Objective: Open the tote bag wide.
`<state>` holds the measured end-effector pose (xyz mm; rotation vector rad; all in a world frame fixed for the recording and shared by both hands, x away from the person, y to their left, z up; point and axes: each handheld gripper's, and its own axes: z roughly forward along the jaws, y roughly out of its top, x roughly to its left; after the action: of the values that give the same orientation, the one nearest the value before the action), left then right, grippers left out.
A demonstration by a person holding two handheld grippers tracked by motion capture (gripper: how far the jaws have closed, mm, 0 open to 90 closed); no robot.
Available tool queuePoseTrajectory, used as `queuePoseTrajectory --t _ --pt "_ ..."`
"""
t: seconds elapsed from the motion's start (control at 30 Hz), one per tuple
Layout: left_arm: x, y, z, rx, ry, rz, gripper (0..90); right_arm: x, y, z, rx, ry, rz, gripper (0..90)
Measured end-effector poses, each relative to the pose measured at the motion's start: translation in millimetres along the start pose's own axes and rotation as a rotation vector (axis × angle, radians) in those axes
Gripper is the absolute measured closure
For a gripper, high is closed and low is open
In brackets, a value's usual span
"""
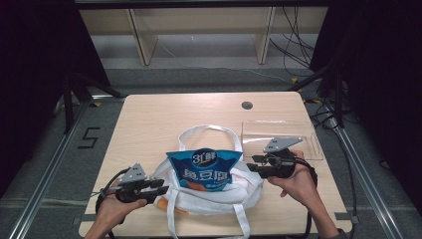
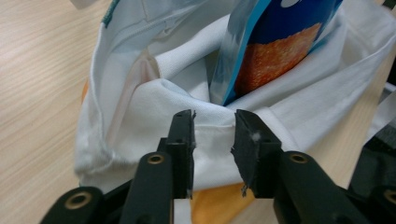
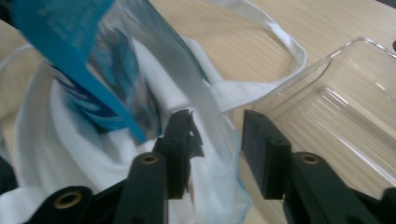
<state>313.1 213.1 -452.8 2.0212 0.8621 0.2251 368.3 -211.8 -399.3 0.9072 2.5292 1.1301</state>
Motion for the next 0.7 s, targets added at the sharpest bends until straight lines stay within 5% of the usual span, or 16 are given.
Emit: queuePoseTrajectory --t 0.33,0.5,0.53,0.57,0.63,0.67,0.7 --pt "-0.6 -30.2 -13.5 -0.002 0.038 -0.058 42.4 8.4 26.3 -26.3 0.041 0.052 -0.050 42.9" --pt "2.3 -41.5 -15.6 0.076 0.079 -0.044 35.4 17.6 40.8 -33.8 0.081 0.079 -0.080 38.2" --pt "0.4 -42.9 -12.8 0.041 0.080 -0.069 34.9 19.4 41.8 -33.2 0.072 0.074 -0.071 37.2" --pt "2.5 -43.5 -14.6 0.082 0.077 -0.045 34.1 19.1 44.8 -35.8 0.089 0.090 -0.091 36.5" --pt "-0.3 -44.6 -11.4 0.062 0.094 -0.065 33.1 21.1 49.1 -38.3 0.099 0.090 -0.092 35.3" --pt "2.2 -44.6 -13.5 0.102 0.099 -0.017 32.5 22.1 50.4 -37.3 0.074 0.086 -0.094 34.5" --pt "1.5 -45.1 -13.1 0.106 0.110 -0.015 32.1 21.5 52.9 -39.4 0.087 0.082 -0.099 34.2"
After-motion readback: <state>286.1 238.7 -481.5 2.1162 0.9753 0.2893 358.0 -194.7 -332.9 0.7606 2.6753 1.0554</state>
